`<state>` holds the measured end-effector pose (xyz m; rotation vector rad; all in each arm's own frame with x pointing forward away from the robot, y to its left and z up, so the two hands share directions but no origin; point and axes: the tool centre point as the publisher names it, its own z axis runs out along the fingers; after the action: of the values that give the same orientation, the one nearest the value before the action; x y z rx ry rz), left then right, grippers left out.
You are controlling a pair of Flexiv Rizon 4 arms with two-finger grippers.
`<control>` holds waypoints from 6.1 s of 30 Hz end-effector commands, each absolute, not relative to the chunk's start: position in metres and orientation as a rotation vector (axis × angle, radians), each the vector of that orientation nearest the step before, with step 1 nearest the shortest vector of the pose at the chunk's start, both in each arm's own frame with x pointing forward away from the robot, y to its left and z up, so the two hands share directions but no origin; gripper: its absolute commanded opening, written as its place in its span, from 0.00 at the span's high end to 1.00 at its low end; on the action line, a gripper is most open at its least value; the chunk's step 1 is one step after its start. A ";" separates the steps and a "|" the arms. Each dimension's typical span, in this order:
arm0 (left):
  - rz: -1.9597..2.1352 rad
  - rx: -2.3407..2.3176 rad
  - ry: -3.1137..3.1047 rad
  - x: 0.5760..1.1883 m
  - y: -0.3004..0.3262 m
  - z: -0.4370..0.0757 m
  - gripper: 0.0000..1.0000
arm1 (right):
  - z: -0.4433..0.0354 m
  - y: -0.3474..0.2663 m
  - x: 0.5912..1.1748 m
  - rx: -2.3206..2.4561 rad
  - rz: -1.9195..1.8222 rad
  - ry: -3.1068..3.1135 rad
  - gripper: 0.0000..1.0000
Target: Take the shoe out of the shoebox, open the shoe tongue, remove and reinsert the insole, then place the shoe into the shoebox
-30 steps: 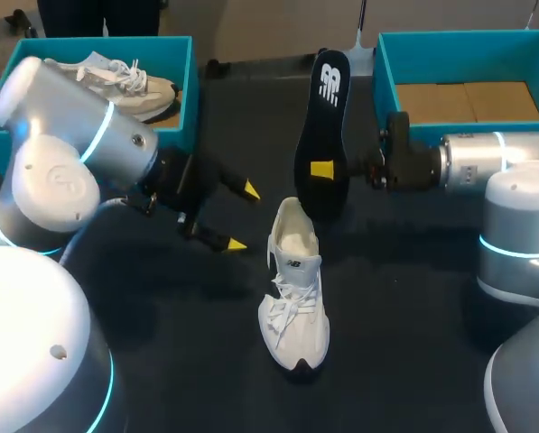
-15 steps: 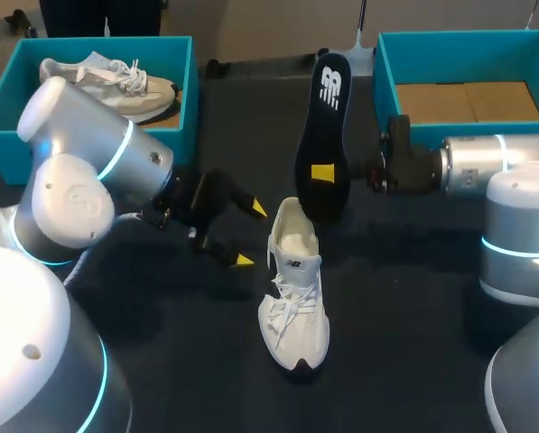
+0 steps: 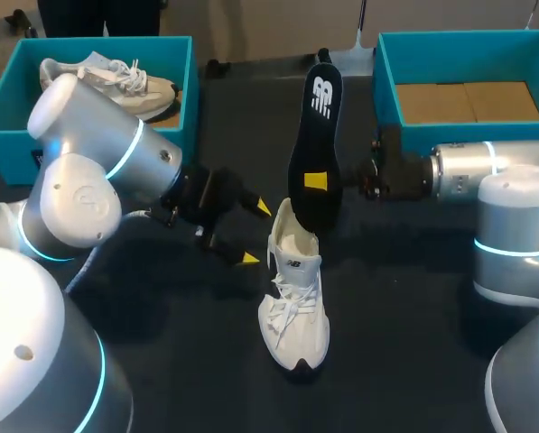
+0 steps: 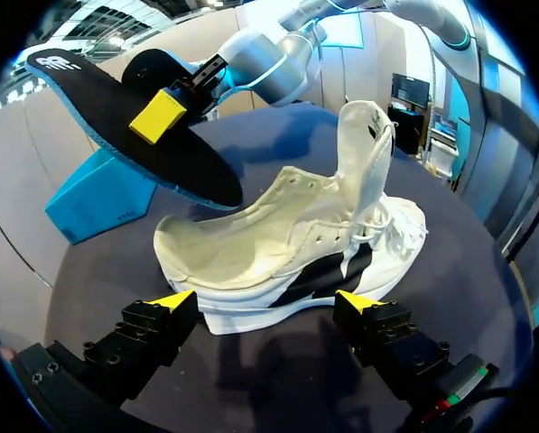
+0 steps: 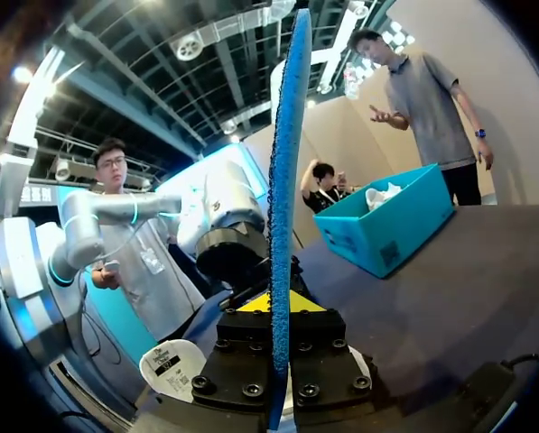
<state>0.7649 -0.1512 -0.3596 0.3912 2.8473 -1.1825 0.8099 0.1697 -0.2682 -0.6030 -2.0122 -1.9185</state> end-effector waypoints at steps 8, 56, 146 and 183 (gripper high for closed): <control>-1.161 0.384 2.864 0.765 -0.162 -0.357 0.00 | -0.278 0.172 0.806 -0.618 -1.904 -2.012 1.00; -1.102 0.355 2.863 0.764 -0.164 -0.356 0.00 | -0.287 0.199 0.808 -0.514 -1.905 -2.041 1.00; -1.102 0.355 2.863 0.764 -0.164 -0.356 0.00 | -0.328 0.199 0.765 -0.580 -1.735 -2.143 0.63; -1.102 0.355 2.863 0.764 -0.164 -0.356 0.00 | -0.339 0.193 0.761 -0.496 -1.399 -2.222 1.00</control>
<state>0.7643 -0.1641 -0.3562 0.3548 2.8630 -1.1066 0.7633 0.1933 -0.3340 -0.5039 -2.2249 -1.4115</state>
